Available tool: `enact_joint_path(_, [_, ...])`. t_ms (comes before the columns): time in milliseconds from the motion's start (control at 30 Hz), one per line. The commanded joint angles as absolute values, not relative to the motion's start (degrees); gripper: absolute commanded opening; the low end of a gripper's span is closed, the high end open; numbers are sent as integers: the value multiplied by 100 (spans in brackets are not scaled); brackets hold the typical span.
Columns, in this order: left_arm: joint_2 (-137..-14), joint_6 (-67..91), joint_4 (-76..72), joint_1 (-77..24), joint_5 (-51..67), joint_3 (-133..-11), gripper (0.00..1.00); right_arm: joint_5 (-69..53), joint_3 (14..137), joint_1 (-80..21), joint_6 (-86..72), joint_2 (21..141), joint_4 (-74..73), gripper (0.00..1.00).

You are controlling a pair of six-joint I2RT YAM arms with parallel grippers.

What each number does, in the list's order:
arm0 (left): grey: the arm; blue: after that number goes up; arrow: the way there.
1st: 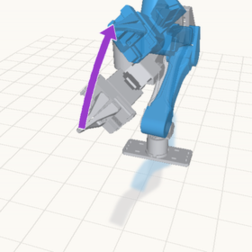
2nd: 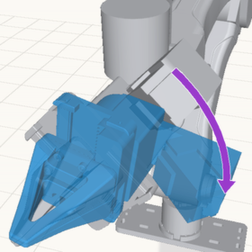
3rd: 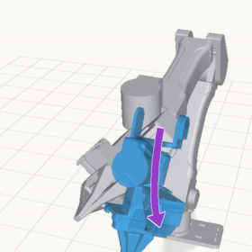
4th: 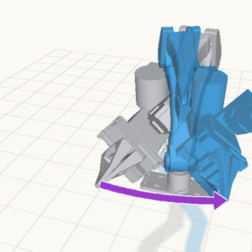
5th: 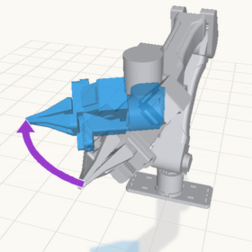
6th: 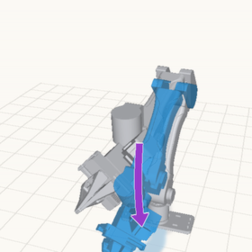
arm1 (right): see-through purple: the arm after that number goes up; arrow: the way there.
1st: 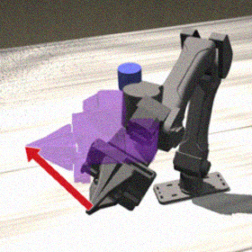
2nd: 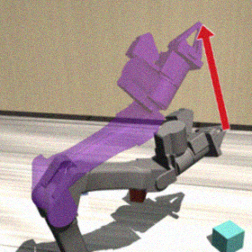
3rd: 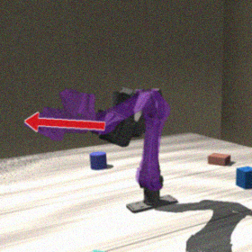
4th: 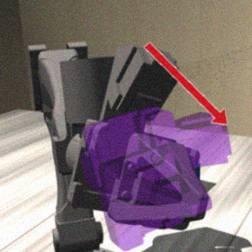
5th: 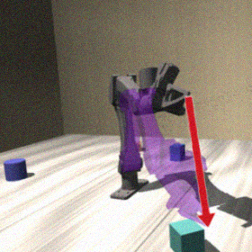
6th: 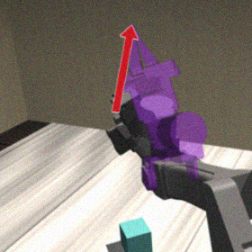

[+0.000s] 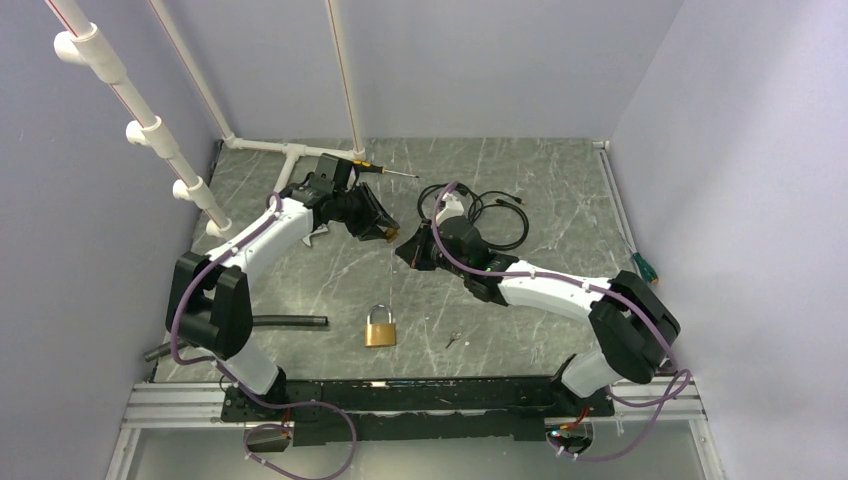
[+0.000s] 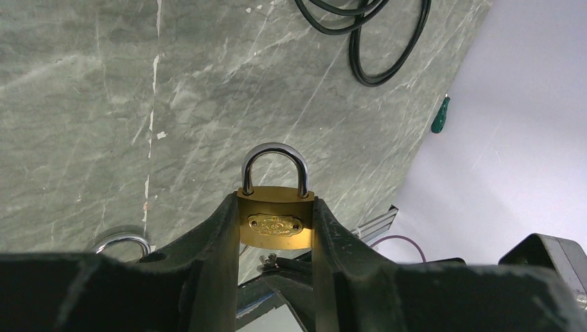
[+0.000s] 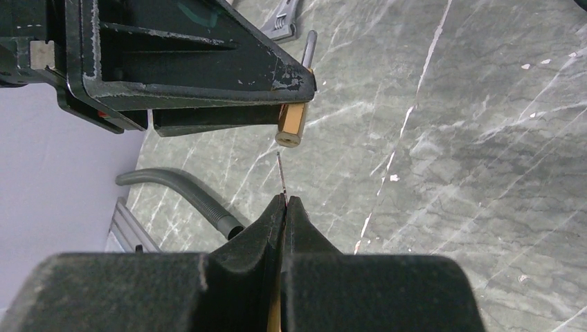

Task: Unlock with the key

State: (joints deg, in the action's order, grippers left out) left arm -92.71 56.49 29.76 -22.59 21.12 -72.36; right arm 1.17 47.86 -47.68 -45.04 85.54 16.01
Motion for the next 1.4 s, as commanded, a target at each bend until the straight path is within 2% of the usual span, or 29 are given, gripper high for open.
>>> enact_joint_path(0, [-8991,5695,2754,-2285,2215,-7236,0,187,4957,-4738,-4464,8567,1907,0])
enact_joint_path(1000, [-8939,5661,2723,-2310,2155,-7209,0,26,5036,-4589,-4610,8788,2126,0])
enact_joint_path(1367, [-8781,5542,2797,-2382,1693,-7194,0,-528,5106,-4529,-4765,8829,2270,0])
